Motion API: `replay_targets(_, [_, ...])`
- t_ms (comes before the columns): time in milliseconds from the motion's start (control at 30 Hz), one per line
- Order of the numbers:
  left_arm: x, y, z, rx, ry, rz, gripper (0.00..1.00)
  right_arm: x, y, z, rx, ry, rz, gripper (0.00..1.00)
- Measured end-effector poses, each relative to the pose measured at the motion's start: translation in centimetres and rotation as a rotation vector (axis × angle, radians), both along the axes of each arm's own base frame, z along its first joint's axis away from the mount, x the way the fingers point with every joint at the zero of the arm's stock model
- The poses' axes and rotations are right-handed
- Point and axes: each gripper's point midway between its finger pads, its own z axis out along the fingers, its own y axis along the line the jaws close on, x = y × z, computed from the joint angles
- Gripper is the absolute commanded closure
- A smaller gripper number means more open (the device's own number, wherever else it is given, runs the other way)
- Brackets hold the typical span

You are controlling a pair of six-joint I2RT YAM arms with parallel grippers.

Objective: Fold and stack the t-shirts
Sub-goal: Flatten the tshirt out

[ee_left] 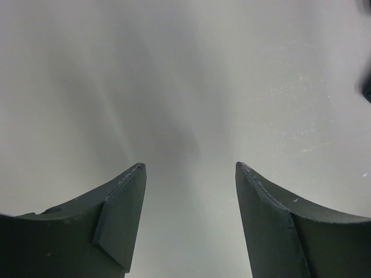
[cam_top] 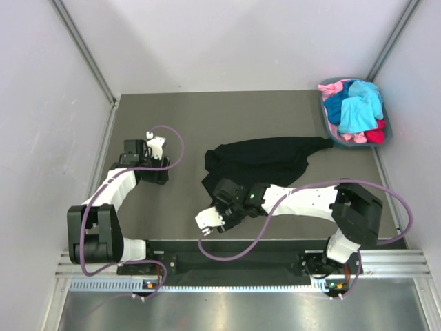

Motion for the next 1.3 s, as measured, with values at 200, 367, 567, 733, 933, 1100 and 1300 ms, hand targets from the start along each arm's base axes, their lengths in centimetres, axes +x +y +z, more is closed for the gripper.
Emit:
replay_targets(200, [0.0,0.0,0.0,0.002,0.000,0.001,0.32,0.6,1.5,0.5,0.031,-0.005,-0.016,0.57])
replay_targets(367, [0.0,0.1,0.0,0.001,0.000,0.002,0.32,1.0,2.4,0.6,0.041,-0.005,-0.025,0.58])
replay_targets(567, [0.0,0.1,0.0,0.002,0.000,0.002,0.32,0.9,2.2,-0.1,0.021,0.007,-0.030,0.59])
replay_targets(733, [0.0,0.1,0.0,0.001,0.000,0.004,0.32,0.8,2.1,-0.1,0.020,0.009,-0.031,0.59])
replay_targets(933, [0.0,0.2,0.0,0.002,0.000,0.005,0.32,0.8,2.0,-0.4,0.009,0.014,-0.032,0.59])
replay_targets(1100, [0.0,0.2,0.0,0.002,0.000,0.005,0.32,0.7,1.8,-1.2,-0.014,0.024,-0.032,0.60])
replay_targets(1300, [0.0,0.2,0.0,0.002,0.000,0.007,0.32,0.6,1.6,-1.9,-0.031,0.033,-0.039,0.64])
